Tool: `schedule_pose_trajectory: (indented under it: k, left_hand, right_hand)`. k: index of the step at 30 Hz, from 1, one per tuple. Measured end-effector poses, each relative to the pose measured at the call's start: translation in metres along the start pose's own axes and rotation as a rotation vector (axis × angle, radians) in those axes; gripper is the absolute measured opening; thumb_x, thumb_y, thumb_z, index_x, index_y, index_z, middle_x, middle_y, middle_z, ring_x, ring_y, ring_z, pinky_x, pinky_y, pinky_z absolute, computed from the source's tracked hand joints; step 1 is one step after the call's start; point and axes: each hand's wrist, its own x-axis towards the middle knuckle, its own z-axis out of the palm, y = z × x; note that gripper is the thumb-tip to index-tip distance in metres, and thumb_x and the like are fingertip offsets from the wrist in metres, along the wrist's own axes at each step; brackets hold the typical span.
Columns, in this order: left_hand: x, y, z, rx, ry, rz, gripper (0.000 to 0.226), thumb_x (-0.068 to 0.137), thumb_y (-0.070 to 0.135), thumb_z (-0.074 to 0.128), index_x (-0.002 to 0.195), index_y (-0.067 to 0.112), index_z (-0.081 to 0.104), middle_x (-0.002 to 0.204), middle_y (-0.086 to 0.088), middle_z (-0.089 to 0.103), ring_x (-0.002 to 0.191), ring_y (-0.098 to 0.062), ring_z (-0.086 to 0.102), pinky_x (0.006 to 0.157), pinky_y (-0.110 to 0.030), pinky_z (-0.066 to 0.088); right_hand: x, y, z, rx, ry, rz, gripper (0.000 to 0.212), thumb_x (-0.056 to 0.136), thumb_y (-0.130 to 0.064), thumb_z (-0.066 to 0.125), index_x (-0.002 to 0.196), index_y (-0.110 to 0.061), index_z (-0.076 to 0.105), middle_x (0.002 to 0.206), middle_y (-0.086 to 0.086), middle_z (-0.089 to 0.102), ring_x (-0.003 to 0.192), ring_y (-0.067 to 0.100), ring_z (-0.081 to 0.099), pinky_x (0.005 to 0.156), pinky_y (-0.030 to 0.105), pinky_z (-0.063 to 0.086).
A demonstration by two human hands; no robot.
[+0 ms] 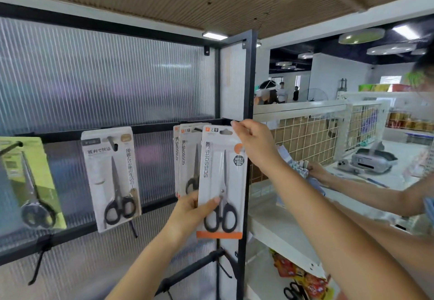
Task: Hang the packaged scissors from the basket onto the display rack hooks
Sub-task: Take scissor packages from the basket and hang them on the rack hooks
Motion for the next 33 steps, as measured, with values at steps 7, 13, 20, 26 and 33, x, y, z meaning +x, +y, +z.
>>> schedule_pose_trajectory:
  k: [7, 13, 20, 26, 33]
  left_hand:
    - [0.003, -0.006, -0.012, -0.029, 0.056, -0.029, 0.011, 0.091, 0.009, 0.055, 0.095, 0.005, 0.065, 0.072, -0.001, 0.074, 0.063, -0.011, 0.07, 0.051, -0.017, 0.051]
    - [0.013, -0.016, -0.009, 0.028, 0.113, -0.044, 0.013, 0.09, 0.013, 0.058, 0.095, 0.004, 0.066, 0.069, 0.003, 0.073, 0.063, -0.008, 0.069, 0.055, -0.018, 0.052]
    - [0.029, -0.028, -0.01, 0.04, 0.181, -0.069, 0.014, 0.091, 0.017, 0.058, 0.095, 0.007, 0.066, 0.08, -0.003, 0.075, 0.072, -0.017, 0.072, 0.059, -0.024, 0.056]
    - [0.062, -0.038, -0.023, 0.151, 0.264, -0.08, 0.018, 0.091, 0.021, 0.058, 0.104, 0.009, 0.064, 0.09, -0.006, 0.072, 0.08, -0.017, 0.07, 0.064, -0.022, 0.055]
    - [0.086, -0.048, -0.049, 0.29, 0.399, -0.118, 0.033, 0.093, 0.039, 0.053, 0.091, 0.007, 0.061, 0.085, -0.005, 0.068, 0.075, -0.013, 0.06, 0.059, -0.015, 0.043]
  right_hand:
    - [0.018, 0.009, 0.007, -0.11, -0.032, -0.067, 0.034, 0.093, -0.029, 0.057, 0.079, 0.0, 0.066, 0.077, 0.016, 0.066, 0.067, 0.013, 0.053, 0.055, 0.014, 0.033]
    - [0.031, 0.024, 0.016, -0.118, -0.066, -0.001, 0.039, 0.09, -0.038, 0.06, 0.081, -0.002, 0.068, 0.071, 0.009, 0.065, 0.066, 0.018, 0.059, 0.067, 0.038, 0.051]
    - [0.045, 0.035, 0.03, -0.093, -0.095, 0.051, 0.04, 0.09, -0.038, 0.06, 0.085, 0.001, 0.068, 0.068, 0.01, 0.062, 0.059, 0.01, 0.05, 0.061, 0.03, 0.041]
    - [0.067, 0.045, 0.049, -0.154, -0.132, 0.078, 0.043, 0.091, -0.039, 0.058, 0.087, 0.003, 0.066, 0.08, 0.016, 0.065, 0.069, 0.018, 0.054, 0.063, 0.03, 0.039]
    - [0.082, 0.057, 0.069, -0.164, -0.16, 0.053, 0.047, 0.092, -0.044, 0.055, 0.082, 0.001, 0.061, 0.077, 0.017, 0.067, 0.068, 0.024, 0.062, 0.064, 0.037, 0.046]
